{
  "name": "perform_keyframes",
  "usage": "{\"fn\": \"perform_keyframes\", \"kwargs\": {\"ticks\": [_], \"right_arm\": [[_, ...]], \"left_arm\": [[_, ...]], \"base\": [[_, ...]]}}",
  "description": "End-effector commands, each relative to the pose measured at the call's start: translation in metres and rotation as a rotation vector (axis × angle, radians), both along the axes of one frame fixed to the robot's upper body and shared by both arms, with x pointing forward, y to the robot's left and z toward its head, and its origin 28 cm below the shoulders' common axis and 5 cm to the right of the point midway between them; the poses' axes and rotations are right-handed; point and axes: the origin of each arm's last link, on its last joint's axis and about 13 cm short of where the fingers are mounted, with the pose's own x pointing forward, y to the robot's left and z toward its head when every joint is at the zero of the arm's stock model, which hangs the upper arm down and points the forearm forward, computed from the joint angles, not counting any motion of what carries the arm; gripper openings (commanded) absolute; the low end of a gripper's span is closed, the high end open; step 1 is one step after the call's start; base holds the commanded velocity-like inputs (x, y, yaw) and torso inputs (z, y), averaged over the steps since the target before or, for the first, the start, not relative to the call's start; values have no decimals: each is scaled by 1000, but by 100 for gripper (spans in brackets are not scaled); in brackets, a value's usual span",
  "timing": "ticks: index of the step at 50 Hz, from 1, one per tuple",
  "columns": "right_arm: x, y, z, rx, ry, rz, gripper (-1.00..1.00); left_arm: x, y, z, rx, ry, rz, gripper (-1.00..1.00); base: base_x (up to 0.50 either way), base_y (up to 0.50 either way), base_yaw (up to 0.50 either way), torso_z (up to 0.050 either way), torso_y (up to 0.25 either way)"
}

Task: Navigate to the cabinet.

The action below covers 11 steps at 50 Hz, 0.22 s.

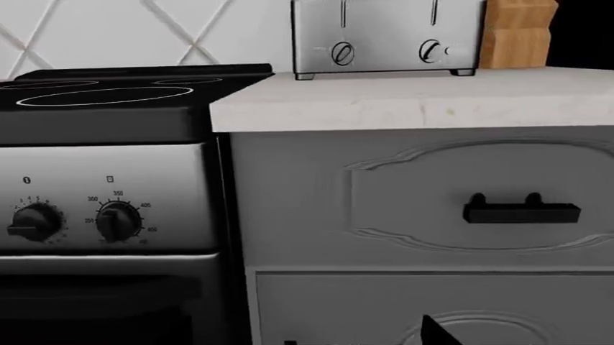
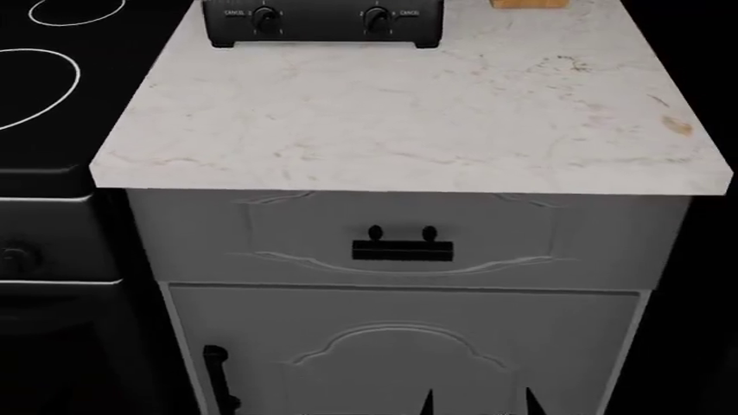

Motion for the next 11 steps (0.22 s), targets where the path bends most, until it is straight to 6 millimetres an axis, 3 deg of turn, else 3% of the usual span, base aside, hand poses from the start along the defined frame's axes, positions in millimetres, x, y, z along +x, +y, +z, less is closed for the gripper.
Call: {"fn": "perform_keyframes", "kwargs": {"ticks": [1, 11], "right_arm": [[0, 0, 0, 1, 0, 0, 100], [0, 0, 0, 1, -1, -5, 100]], "left_arm": [[0, 0, 0, 0, 0, 1, 100], [0, 0, 0, 0, 0, 1, 100]], "base": [[-21, -500, 0, 0, 0], [-21, -500, 0, 0, 0]]}}
